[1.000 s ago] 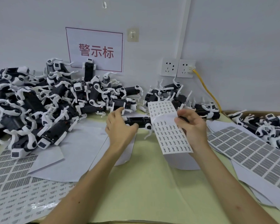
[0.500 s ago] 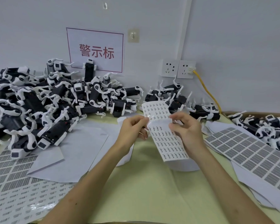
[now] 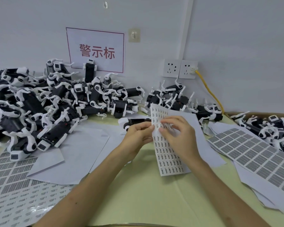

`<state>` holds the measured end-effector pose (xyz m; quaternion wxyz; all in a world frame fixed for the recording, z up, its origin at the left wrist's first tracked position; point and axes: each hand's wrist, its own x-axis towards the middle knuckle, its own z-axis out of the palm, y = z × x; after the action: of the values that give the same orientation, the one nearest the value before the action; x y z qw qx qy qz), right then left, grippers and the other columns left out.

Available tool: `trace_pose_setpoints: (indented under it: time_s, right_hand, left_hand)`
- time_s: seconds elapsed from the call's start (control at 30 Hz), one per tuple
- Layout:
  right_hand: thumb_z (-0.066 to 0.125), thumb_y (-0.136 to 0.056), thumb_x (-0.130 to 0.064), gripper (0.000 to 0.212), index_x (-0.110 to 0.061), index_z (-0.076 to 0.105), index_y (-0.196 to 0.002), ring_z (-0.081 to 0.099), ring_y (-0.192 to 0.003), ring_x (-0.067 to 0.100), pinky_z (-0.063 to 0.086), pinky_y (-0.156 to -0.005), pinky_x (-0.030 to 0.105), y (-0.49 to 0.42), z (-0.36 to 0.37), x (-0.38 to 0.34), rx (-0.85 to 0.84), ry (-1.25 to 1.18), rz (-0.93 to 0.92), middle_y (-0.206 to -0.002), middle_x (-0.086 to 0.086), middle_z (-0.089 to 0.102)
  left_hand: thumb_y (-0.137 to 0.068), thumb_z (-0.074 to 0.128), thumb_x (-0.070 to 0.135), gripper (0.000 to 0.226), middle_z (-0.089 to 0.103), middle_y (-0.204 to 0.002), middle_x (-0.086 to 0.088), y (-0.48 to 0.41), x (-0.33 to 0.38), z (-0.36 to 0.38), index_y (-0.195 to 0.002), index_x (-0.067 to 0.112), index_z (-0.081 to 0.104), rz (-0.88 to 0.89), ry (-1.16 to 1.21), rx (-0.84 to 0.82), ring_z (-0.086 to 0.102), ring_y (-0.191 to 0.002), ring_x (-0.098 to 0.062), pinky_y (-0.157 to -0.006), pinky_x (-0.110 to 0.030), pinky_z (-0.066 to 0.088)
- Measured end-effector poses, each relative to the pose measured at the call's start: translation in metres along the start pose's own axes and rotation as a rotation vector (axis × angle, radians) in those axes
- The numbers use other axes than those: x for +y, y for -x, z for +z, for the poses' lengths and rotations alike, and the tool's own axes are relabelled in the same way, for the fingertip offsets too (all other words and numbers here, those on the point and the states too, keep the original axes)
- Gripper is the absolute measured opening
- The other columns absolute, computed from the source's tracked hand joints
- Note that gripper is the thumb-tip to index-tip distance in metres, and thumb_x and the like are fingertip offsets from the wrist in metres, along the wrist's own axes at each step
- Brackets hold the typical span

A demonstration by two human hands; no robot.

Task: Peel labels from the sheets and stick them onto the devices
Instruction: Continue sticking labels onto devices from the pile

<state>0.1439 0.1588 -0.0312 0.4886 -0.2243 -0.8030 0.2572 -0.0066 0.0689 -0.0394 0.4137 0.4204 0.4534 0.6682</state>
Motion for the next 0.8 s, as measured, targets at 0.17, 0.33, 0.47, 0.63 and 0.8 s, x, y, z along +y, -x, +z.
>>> trace_pose_setpoints:
  time_s: [0.17, 0.33, 0.47, 0.63, 0.8]
  right_hand:
    - [0.082, -0.084, -0.014, 0.02, -0.019, 0.078, -0.103, 0.062, -0.11, -0.001, 0.045, -0.097, 0.013, 0.0004, -0.0005, -0.0024, 0.01, -0.016, 0.015, -0.112, -0.012, 0.067]
    - [0.083, -0.083, -0.014, 0.017, -0.021, 0.078, -0.097, 0.062, -0.103, -0.003, 0.04, -0.086, 0.006, 0.002, 0.001, 0.0007, -0.008, -0.036, 0.03, -0.104, -0.016, 0.068]
    - [0.083, -0.084, -0.014, 0.012, -0.022, 0.078, -0.092, 0.065, -0.1, 0.002, 0.042, -0.085, 0.008, 0.0039, 0.0027, 0.0016, -0.019, -0.054, 0.019, -0.098, -0.017, 0.071]
    - [0.083, -0.083, -0.014, 0.008, -0.02, 0.078, -0.087, 0.067, -0.097, 0.0, 0.043, -0.086, 0.006, 0.0046, 0.0035, 0.002, -0.008, -0.049, 0.011, -0.094, -0.015, 0.074]
    - [0.08, -0.083, -0.008, 0.012, -0.02, 0.078, -0.085, 0.067, -0.1, 0.001, 0.043, -0.087, 0.006, 0.0057, 0.0025, 0.0015, -0.024, -0.052, 0.004, -0.097, -0.013, 0.074]
  left_hand:
    - [-0.106, 0.051, 0.006, 0.029, 0.072, -0.12, -0.014, 0.0017, 0.0002, 0.0027, -0.129, -0.004, 0.066, -0.05, 0.08, -0.047, 0.07, -0.108, -0.024, -0.1, -0.039, 0.056]
    - [-0.103, 0.053, 0.006, 0.032, 0.07, -0.121, -0.019, 0.0002, 0.0001, 0.0033, -0.129, -0.01, 0.063, -0.087, 0.118, -0.05, 0.067, -0.108, -0.028, -0.1, -0.038, 0.055]
    - [-0.102, 0.065, 0.019, 0.028, 0.075, -0.112, -0.015, 0.0018, -0.0017, 0.0043, -0.116, -0.003, 0.072, -0.053, 0.061, -0.043, 0.072, -0.099, -0.021, -0.085, -0.028, 0.058]
    - [-0.1, 0.067, 0.017, 0.025, 0.076, -0.105, -0.015, 0.0012, -0.0045, 0.004, -0.109, -0.007, 0.071, -0.029, 0.047, 0.03, 0.075, -0.09, -0.021, -0.081, -0.028, 0.06]
    - [-0.101, 0.066, 0.016, 0.038, 0.076, -0.116, -0.021, 0.0022, -0.0026, 0.0042, -0.123, -0.014, 0.062, -0.047, 0.084, 0.047, 0.076, -0.1, -0.029, -0.087, -0.034, 0.062]
